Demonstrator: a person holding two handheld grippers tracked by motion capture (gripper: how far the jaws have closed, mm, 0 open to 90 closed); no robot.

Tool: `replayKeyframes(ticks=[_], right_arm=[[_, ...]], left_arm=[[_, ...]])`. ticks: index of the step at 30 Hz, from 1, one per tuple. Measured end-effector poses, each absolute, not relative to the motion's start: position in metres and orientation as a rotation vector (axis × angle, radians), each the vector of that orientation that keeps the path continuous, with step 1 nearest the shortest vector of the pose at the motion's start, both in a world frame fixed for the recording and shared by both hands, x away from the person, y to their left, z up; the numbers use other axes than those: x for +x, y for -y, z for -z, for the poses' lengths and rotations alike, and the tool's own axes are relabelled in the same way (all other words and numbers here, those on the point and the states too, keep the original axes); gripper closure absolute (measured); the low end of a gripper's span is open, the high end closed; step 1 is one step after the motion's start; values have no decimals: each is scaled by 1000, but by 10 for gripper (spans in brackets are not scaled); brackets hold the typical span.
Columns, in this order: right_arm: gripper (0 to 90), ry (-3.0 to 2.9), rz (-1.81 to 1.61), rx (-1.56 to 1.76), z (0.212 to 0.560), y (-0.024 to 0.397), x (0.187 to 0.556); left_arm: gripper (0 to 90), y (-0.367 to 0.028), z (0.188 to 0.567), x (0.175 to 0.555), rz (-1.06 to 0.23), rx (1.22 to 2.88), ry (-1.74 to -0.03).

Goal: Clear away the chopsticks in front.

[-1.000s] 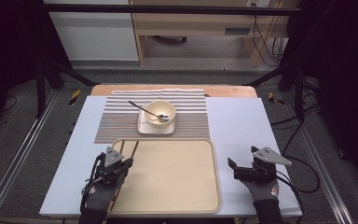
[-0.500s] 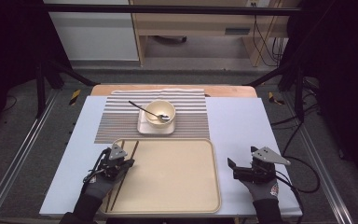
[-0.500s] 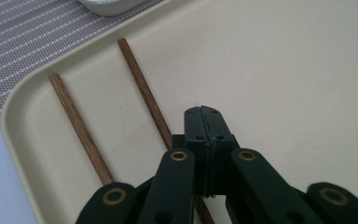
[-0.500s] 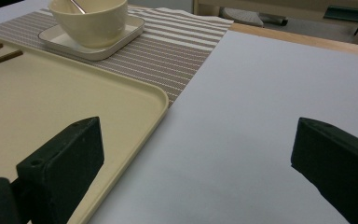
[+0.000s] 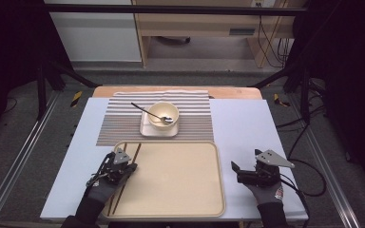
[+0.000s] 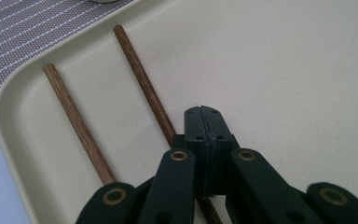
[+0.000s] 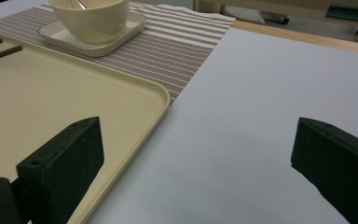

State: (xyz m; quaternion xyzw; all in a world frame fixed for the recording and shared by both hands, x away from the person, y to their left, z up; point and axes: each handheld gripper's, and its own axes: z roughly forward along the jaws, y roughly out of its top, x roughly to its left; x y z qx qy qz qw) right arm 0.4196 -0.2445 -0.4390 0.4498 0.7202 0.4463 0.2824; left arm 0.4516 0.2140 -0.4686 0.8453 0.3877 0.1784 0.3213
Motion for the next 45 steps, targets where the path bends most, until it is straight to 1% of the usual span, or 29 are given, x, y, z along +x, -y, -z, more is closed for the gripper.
replayKeyframes(ticks=[11, 31, 39, 45], right_arm=[[28, -1931, -1193, 1200, 439, 245, 419], [28, -1930, -1192, 1204, 439, 245, 419], [28, -1926, -1197, 1204, 438, 246, 419], [28, -1924, -1206, 1203, 438, 246, 419]], left_arm=[[893, -228, 468, 449, -506, 2207, -1073], [893, -237, 466, 448, -542, 2187, -1139], [892, -235, 466, 447, -551, 2197, -1126], [889, -234, 455, 443, -580, 2165, -1097]])
